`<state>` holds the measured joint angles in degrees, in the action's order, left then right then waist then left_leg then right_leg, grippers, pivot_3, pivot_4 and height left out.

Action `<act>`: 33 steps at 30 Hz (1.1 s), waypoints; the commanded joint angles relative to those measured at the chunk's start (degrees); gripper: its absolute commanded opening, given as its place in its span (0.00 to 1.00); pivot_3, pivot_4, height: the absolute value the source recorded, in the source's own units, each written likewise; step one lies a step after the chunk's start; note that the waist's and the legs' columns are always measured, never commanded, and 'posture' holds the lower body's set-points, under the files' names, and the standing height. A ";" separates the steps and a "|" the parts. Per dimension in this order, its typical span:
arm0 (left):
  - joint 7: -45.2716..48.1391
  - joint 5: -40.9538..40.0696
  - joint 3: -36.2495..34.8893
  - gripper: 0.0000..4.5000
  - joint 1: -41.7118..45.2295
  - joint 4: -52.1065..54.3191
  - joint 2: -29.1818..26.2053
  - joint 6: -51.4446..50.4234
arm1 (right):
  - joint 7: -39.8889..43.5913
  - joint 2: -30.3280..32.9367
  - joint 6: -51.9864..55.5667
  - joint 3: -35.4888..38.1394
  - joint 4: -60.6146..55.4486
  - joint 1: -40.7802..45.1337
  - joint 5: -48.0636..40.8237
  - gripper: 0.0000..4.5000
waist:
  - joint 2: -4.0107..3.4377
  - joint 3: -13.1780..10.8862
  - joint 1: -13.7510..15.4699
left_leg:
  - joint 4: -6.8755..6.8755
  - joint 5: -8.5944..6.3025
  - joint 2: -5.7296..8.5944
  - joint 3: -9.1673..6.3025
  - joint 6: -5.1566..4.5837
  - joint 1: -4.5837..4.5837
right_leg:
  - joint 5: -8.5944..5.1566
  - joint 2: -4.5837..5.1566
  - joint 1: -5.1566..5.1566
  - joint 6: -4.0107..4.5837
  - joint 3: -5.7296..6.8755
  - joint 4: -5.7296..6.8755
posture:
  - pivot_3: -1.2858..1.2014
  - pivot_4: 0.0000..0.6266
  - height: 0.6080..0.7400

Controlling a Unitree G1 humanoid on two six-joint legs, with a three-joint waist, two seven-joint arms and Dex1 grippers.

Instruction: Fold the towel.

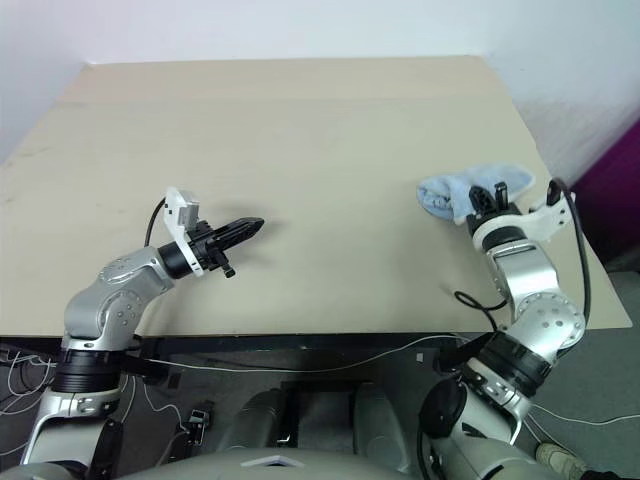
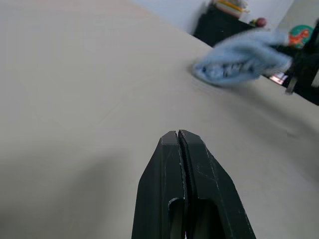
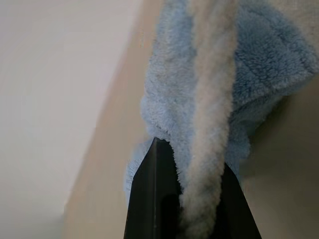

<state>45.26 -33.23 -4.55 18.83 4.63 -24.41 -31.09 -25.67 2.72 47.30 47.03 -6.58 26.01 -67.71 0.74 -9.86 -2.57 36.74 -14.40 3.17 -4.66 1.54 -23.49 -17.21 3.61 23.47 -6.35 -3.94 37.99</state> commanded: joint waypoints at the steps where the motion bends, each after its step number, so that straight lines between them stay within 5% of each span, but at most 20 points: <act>1: 0.44 -0.41 0.77 0.00 0.79 1.38 0.36 -0.10 | -5.52 -1.35 -3.10 -1.42 -4.17 -1.55 -2.35 0.00 | -0.03 -0.02 0.08 | 0.00 0.00 0.01 0.00 0.00 0.00 | 0.00 0.01 0.00 0.00 0.00 0.00 | 0.52 0.24 1.00; 9: -0.04 -0.46 1.37 0.00 0.27 1.98 1.02 0.00 | -9.91 -0.59 -6.65 -4.98 -6.38 -4.62 -6.06 0.00 | -0.04 -0.02 0.09 | 0.01 0.00 0.02 0.00 0.00 0.00 | 0.00 -0.01 -0.02 0.00 0.01 -0.01 | 0.52 0.24 1.00; 23: 0.07 -1.02 1.12 0.00 0.40 1.64 1.60 -0.21 | -11.47 1.93 -14.66 -7.38 -9.11 -8.38 -10.99 1.00 | -0.04 -0.02 0.11 | 0.03 0.00 0.01 0.00 -0.01 0.01 | 0.00 -0.02 -0.04 -0.01 0.01 -0.01 | 0.52 0.24 1.00; 28: 0.14 -1.06 1.07 0.00 -0.07 1.75 1.70 -0.14 | -11.96 3.89 -20.27 -6.56 -9.29 -8.48 -8.17 1.00 | -0.04 -0.02 0.14 | 0.03 0.00 0.02 0.01 -0.01 0.01 | -0.01 -0.03 -0.05 -0.01 0.01 -0.02 | 0.52 0.24 1.00; 33: -0.27 -0.76 0.74 0.00 -0.68 1.92 1.80 0.12 | -3.05 13.75 -18.66 -12.81 -9.00 -9.12 1.90 1.00 | -0.08 -0.04 0.17 | 0.06 0.00 0.03 0.03 -0.01 0.01 | -0.01 -0.07 -0.06 -0.01 0.01 -0.02 | 0.52 0.24 1.00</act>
<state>44.93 -33.24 -3.05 18.20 4.70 -22.50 -31.17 -32.41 14.48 27.95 36.65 -13.35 16.68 -68.83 0.66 -9.91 -2.40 36.81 -14.39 3.20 -4.63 1.53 -23.48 -17.22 3.53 23.40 -6.36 -3.93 37.97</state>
